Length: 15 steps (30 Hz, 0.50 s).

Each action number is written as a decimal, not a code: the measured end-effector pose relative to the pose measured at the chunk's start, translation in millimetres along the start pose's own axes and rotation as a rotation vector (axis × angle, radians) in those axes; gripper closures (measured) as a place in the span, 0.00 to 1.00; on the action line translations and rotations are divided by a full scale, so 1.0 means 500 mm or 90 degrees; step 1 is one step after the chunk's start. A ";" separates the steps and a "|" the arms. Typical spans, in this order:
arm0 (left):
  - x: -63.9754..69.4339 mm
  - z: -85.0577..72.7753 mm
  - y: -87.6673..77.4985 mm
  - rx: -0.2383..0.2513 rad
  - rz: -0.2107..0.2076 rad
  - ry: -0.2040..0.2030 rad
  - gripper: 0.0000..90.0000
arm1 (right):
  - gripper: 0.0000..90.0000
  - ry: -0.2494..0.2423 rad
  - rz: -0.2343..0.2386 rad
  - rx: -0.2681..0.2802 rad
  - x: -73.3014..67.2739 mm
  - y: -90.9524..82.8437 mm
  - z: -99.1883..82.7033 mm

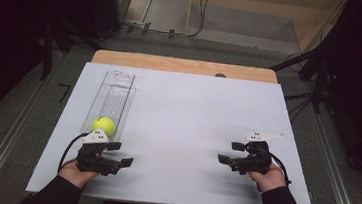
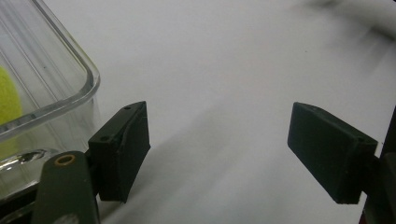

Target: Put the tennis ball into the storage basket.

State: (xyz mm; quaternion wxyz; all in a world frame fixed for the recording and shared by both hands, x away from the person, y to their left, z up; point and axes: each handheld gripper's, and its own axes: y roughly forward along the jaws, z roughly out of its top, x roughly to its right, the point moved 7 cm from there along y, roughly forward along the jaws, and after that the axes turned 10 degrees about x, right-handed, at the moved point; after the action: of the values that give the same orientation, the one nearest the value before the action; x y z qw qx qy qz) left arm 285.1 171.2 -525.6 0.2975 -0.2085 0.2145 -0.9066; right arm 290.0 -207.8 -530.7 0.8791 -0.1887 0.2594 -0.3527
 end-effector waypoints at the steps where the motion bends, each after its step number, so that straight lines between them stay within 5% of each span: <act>1: 0.000 0.000 0.000 0.001 -0.001 0.000 0.24 | 0.17 -0.002 0.001 0.001 0.001 -0.002 -0.003; 15: 0.004 0.002 -0.002 0.002 0.000 0.002 0.24 | 0.17 0.022 -0.017 0.007 0.021 -0.028 -0.028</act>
State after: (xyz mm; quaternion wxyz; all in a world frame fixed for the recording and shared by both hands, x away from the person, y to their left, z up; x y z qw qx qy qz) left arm 284.0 170.4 -524.0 0.2977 -0.2067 0.2133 -0.9073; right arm 280.9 -226.9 -538.2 0.8706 -0.1812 0.2704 -0.3691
